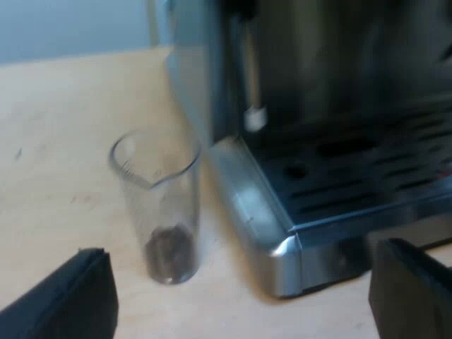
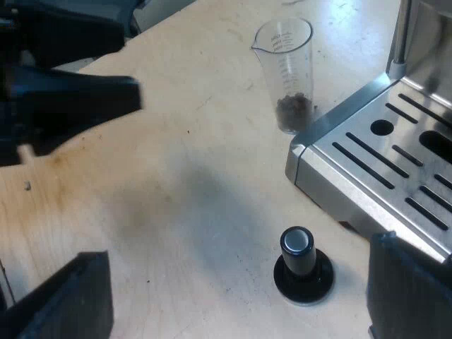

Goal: Pour the beans into the coffee machine

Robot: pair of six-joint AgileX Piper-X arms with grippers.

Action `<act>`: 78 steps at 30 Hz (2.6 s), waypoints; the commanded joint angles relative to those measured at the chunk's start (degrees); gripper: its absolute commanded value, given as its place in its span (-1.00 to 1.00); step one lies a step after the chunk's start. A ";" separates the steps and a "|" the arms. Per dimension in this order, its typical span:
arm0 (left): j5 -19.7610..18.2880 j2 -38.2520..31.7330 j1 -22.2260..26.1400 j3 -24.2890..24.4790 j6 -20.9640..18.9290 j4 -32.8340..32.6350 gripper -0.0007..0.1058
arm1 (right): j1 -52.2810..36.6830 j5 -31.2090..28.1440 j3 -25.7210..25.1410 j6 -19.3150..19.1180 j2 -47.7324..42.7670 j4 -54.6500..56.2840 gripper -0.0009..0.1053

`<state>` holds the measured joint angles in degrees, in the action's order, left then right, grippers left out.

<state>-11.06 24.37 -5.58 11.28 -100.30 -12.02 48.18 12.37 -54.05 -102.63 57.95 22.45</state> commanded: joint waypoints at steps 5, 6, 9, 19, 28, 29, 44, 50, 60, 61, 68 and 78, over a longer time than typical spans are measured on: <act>3.86 10.38 -0.26 0.06 0.25 11.24 0.71 | 0.20 0.21 -0.53 0.05 -0.18 -0.79 0.50; 3.98 12.69 -0.26 0.06 0.08 13.48 0.71 | 0.20 0.21 -0.53 0.05 -0.18 -0.79 0.50; 3.96 18.46 -0.26 0.06 -0.18 20.27 0.71 | 0.20 0.21 -0.53 0.05 -0.18 -0.79 0.50; 7.04 33.68 -0.26 0.06 -1.90 36.26 0.71 | 0.20 0.21 -0.53 0.05 -0.18 -0.79 0.50; 7.04 42.74 -0.26 0.06 -1.89 44.18 0.71 | 0.20 0.21 -0.53 0.05 -0.18 -0.79 0.50; 7.04 44.19 -0.26 0.06 -1.89 45.94 0.71 | 0.20 0.21 -0.53 0.05 -0.18 -0.79 0.50; 7.04 63.03 -0.26 3.13 -1.89 63.37 0.71 | 0.20 0.21 -0.53 0.05 -0.18 -0.79 0.50; 7.04 68.40 -0.26 7.15 -1.89 64.80 0.71 | 0.20 0.21 -0.53 0.05 -0.18 -0.79 0.50; 7.04 70.93 -0.26 9.96 -1.89 64.94 0.71 | 0.20 0.21 -0.53 0.05 -0.18 -0.79 0.50; 7.04 70.93 -0.26 9.96 -1.89 64.94 0.71 | 0.20 0.21 -0.53 0.05 -0.18 -0.79 0.50; 7.04 70.57 -0.26 9.83 -1.89 64.57 0.20 | 0.20 -2.95 -0.53 0.05 -0.18 -0.79 0.50; 6.08 63.77 -0.26 5.02 -1.89 64.60 -0.57 | 0.20 -3.40 -0.53 0.05 -0.18 -0.79 0.50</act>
<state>-4.58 89.58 -5.71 16.54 -101.58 51.53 48.18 9.13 -54.05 -102.63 57.95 22.45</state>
